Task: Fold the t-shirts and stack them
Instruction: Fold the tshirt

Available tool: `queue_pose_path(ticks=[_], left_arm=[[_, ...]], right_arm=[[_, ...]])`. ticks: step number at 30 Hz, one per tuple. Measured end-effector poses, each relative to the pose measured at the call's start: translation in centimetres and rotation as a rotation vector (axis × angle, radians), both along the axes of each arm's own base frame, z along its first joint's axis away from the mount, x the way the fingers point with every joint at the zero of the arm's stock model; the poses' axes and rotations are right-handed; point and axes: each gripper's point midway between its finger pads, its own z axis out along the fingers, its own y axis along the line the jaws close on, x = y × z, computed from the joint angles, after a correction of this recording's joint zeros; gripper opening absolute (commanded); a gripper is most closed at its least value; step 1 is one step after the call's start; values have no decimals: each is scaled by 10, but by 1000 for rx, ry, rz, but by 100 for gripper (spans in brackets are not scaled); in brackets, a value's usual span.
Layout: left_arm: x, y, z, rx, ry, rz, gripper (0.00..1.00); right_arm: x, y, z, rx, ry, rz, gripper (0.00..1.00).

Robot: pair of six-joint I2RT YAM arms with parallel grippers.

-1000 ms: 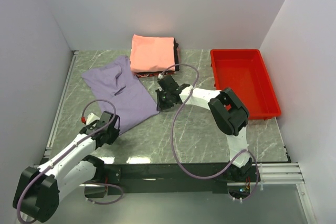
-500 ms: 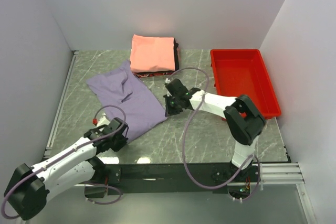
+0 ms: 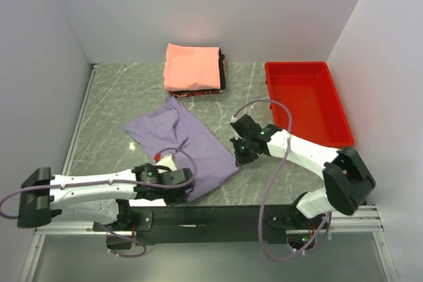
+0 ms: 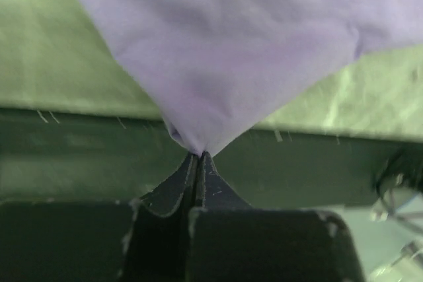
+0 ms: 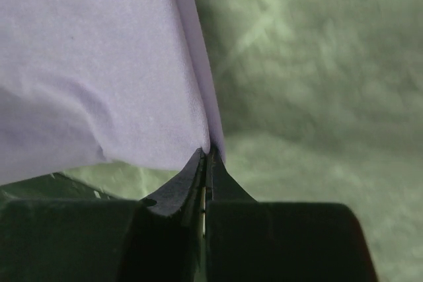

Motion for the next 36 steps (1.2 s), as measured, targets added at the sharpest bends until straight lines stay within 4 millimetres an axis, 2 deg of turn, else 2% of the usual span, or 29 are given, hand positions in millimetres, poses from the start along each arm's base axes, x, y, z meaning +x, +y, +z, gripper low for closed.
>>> queue_pose_path(ticks=[3,7,10,13,16,19,24,29,36], left_arm=[[-18,-23,20,12,6,-72,1],[-33,-47,45,-12,-18,-136,1],[-35,-53,57,-27,-44,-146,1],[-30,-49,63,-36,-75,-131,1],[-22,-40,71,-42,-117,-95,1],[-9,-27,86,-75,-164,-38,1],[29,-4,117,-187,-248,98,1],[65,16,121,-163,-319,183,1],[90,40,121,-74,-366,265,1]], right_arm=[[-18,-17,10,-26,14,14,0],[-32,-31,35,-11,-14,24,0],[-39,-38,50,5,-39,22,0],[-38,-42,58,0,-52,11,0],[-29,-37,72,20,-82,3,0],[-14,-23,95,61,-126,4,0],[18,2,129,120,-197,3,0],[41,24,148,163,-229,9,0],[78,61,169,206,-256,38,0]])
